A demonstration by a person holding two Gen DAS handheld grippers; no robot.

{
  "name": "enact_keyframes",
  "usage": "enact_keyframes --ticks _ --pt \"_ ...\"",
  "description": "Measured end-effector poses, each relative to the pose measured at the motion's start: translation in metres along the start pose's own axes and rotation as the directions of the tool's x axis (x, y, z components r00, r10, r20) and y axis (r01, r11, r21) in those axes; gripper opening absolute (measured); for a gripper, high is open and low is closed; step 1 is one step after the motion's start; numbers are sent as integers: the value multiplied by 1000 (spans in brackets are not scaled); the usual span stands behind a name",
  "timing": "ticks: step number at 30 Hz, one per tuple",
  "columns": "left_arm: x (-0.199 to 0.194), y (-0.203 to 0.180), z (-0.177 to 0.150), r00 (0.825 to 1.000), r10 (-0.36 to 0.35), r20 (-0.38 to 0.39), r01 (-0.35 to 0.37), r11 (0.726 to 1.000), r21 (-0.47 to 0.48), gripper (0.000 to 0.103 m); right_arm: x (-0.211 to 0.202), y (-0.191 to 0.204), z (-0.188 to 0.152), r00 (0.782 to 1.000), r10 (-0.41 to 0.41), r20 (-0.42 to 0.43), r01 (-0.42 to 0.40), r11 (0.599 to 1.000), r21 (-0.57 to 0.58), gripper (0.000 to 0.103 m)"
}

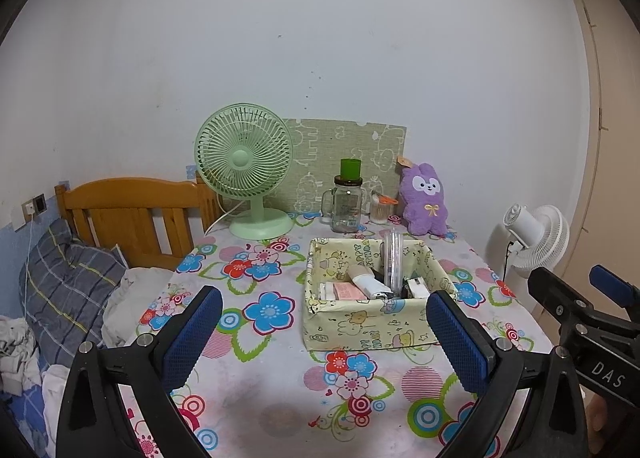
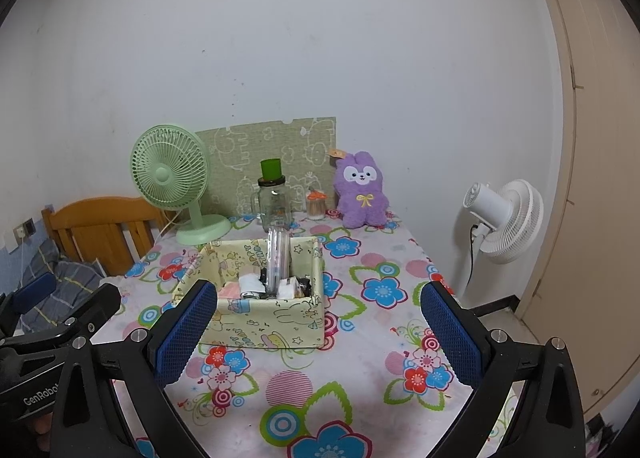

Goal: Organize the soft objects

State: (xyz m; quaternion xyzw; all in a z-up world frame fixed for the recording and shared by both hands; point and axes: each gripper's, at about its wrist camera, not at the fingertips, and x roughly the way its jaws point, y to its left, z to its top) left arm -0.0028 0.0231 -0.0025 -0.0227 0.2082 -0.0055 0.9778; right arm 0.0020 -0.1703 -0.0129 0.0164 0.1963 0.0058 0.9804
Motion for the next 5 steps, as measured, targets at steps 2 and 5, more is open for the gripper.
enact_keyframes --ticks 2,5 --pt "0 0 0 1000 1 0 -1 1000 0 103 0 0 0 1000 1 0 -1 1000 -1 103" --pt "0 0 0 1000 1 -2 -1 1000 0 103 1 0 0 1000 1 -2 -1 1000 1 103"
